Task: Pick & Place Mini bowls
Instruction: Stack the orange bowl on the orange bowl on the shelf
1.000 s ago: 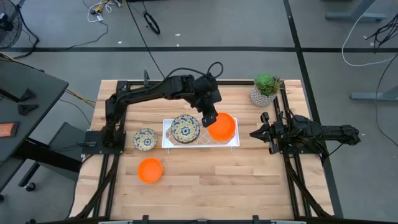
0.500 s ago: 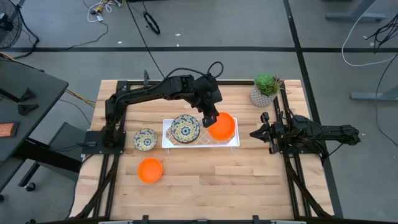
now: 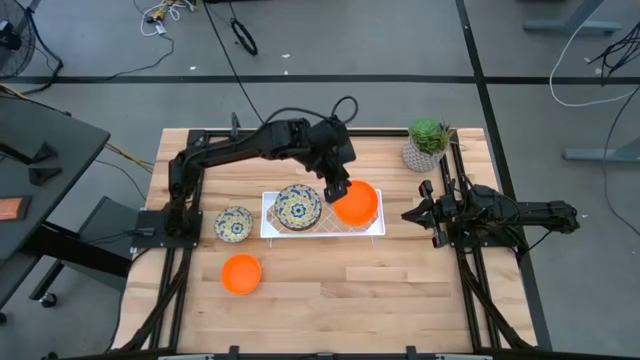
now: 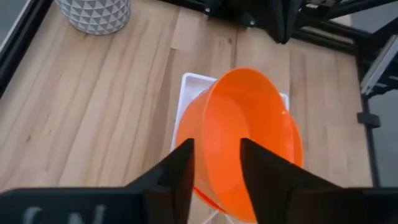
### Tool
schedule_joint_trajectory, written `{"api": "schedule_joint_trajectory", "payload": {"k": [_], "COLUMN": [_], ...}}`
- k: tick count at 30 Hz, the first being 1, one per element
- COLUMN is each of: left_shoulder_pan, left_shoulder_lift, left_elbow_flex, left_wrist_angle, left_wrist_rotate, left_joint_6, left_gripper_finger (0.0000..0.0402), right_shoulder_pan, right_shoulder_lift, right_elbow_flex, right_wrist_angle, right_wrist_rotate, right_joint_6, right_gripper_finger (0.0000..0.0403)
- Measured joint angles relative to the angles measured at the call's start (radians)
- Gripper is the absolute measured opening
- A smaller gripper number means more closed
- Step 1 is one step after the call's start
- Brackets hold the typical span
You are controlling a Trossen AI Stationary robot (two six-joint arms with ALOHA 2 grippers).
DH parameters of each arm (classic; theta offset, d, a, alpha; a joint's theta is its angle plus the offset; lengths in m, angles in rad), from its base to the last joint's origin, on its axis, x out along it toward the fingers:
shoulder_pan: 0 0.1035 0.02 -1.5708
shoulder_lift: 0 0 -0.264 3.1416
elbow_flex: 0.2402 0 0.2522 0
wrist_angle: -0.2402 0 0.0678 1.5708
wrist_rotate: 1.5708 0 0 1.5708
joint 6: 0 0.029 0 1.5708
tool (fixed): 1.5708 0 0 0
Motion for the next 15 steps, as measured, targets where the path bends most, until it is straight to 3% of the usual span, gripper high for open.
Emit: {"api": "schedule_joint_trajectory", "payload": {"k": [7, 15], "left_shoulder_pan": [-0.007, -0.012], "left_shoulder_lift": [0.015, 0.05], "left_elbow_flex": [0.0, -0.002], "left_wrist_angle": [-0.04, -0.046], "left_wrist_rotate": [-0.052, -0.061], "left_joint_6": [0.022, 0.018], "left_gripper_finger": [0.019, 0.0203], "right_shoulder_pan": [0.0, 0.0], "right_shoulder_lift": [0.0, 0.0], "right_elbow_flex": [0.0, 0.0], "right_wrist_angle": [0.0, 0.0], "right_wrist_rotate": [0.0, 0.0], "right_joint_6": [0.0, 0.0], "right_gripper_finger": [0.0027, 0.0027]}}
